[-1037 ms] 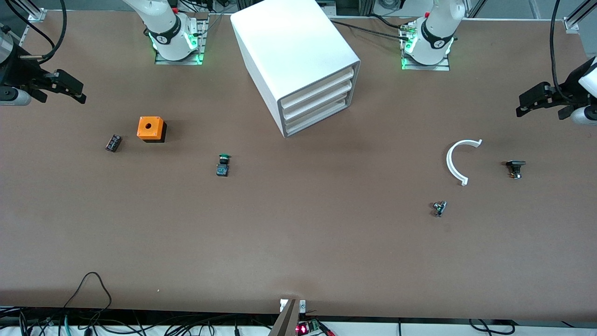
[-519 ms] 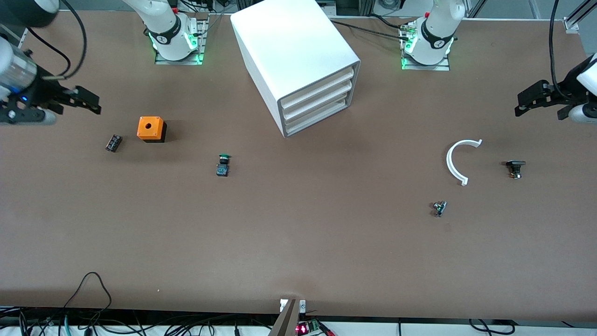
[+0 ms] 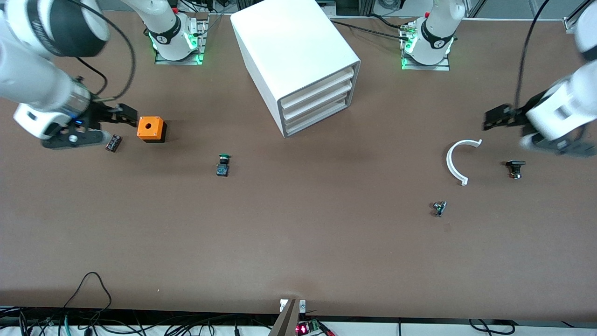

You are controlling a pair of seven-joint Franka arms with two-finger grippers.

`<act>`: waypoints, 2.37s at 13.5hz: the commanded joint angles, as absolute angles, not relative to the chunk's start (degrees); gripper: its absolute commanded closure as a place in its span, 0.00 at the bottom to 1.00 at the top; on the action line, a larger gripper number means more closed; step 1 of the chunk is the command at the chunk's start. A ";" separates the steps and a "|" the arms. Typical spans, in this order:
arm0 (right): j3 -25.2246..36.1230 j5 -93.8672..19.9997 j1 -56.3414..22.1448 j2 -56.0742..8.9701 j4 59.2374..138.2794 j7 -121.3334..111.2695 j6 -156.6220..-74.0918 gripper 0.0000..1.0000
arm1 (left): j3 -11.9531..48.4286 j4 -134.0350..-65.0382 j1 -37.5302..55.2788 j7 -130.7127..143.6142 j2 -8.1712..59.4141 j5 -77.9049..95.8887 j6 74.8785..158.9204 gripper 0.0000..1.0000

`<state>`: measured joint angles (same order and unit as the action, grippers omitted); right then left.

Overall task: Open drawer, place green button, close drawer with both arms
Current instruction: 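Reach the right gripper to the green button while the left gripper reaches the drawer, then grasp the green button with the right gripper while the left gripper grips the drawer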

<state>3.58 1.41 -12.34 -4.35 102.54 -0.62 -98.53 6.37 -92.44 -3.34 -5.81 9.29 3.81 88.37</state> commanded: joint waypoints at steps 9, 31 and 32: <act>3.08 -3.16 -21.35 -21.61 99.49 8.34 -110.81 0.00 | 16.00 -118.99 1.57 -18.07 23.89 51.26 110.29 0.00; 0.26 -2.20 -24.96 -33.84 107.58 25.14 -133.42 0.55 | 25.06 -125.69 5.81 -26.72 30.68 67.24 125.59 1.00; 0.35 -2.28 -24.96 -34.10 107.40 24.96 -133.42 0.61 | 22.61 -124.64 5.10 -26.81 30.06 67.24 125.60 1.00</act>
